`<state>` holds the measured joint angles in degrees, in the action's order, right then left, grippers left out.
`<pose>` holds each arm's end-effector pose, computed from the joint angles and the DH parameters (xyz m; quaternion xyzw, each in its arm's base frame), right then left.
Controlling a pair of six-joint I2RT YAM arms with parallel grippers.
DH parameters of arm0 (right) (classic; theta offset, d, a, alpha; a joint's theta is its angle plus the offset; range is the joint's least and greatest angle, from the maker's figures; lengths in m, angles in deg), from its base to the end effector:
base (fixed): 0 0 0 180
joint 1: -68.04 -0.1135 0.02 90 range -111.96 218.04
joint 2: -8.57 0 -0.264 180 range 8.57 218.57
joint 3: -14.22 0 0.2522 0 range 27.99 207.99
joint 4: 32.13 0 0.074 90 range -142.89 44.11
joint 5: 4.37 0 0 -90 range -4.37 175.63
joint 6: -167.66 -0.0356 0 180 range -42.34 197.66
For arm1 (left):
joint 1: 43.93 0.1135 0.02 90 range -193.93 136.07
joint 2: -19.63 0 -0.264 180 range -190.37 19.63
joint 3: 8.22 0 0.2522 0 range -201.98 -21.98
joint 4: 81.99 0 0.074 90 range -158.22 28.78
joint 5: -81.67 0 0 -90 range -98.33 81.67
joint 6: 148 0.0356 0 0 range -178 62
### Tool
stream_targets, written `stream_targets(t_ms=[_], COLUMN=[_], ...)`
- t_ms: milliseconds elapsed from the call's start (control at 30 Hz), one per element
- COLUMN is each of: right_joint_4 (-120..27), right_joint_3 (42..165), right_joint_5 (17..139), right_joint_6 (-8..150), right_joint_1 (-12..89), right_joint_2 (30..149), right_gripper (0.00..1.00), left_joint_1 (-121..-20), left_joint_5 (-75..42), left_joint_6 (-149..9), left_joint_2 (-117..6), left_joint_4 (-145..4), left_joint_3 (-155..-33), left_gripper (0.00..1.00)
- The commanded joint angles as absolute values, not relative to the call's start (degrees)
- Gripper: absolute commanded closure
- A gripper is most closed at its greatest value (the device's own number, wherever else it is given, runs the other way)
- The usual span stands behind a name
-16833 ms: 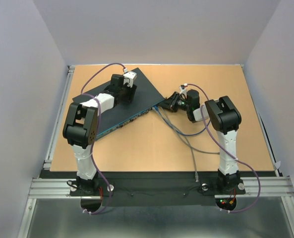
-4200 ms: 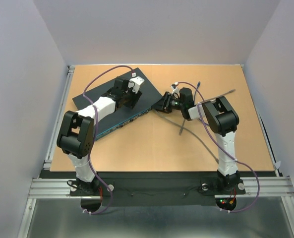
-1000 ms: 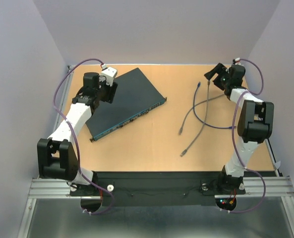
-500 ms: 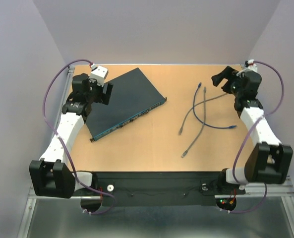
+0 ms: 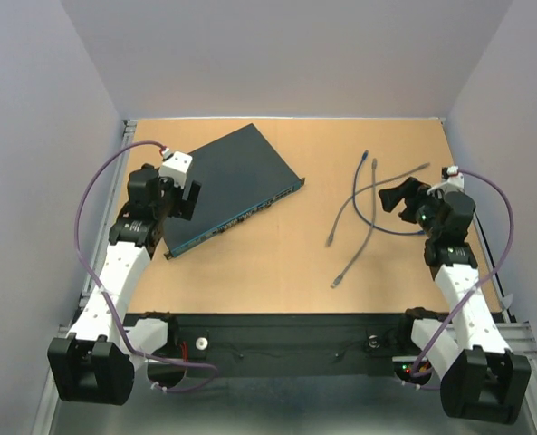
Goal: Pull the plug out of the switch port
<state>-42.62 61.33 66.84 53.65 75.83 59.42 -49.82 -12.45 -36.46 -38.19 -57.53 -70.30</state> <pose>0.2090 -0.0170 0.2753 0.1169 0.7763 0.2130 0.5816 0.2322 -0.0265 0.3179 0.2143 0.7914 0.0486 0.5705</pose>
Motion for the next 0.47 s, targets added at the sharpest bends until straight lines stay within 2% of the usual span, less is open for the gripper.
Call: stream_targets(t_ms=[0, 433], right_joint_4=[-41.05, -40.79], right_joint_3=[58.58, 56.37], right_joint_5=[65.76, 75.34], right_joint_6=[51.82, 44.43], right_joint_1=[75.69, 75.69], right_joint_2=[54.55, 50.93], right_gripper=[0.00, 0.00], left_joint_1=[-49.38, -49.38], left_joint_5=[-10.09, -9.48], left_joint_6=[-35.50, -35.94], left_joint_2=[-36.01, -35.83], left_joint_4=[-59.87, -61.02], left_joint_3=[-67.25, -64.43], left_gripper=[0.01, 0.01])
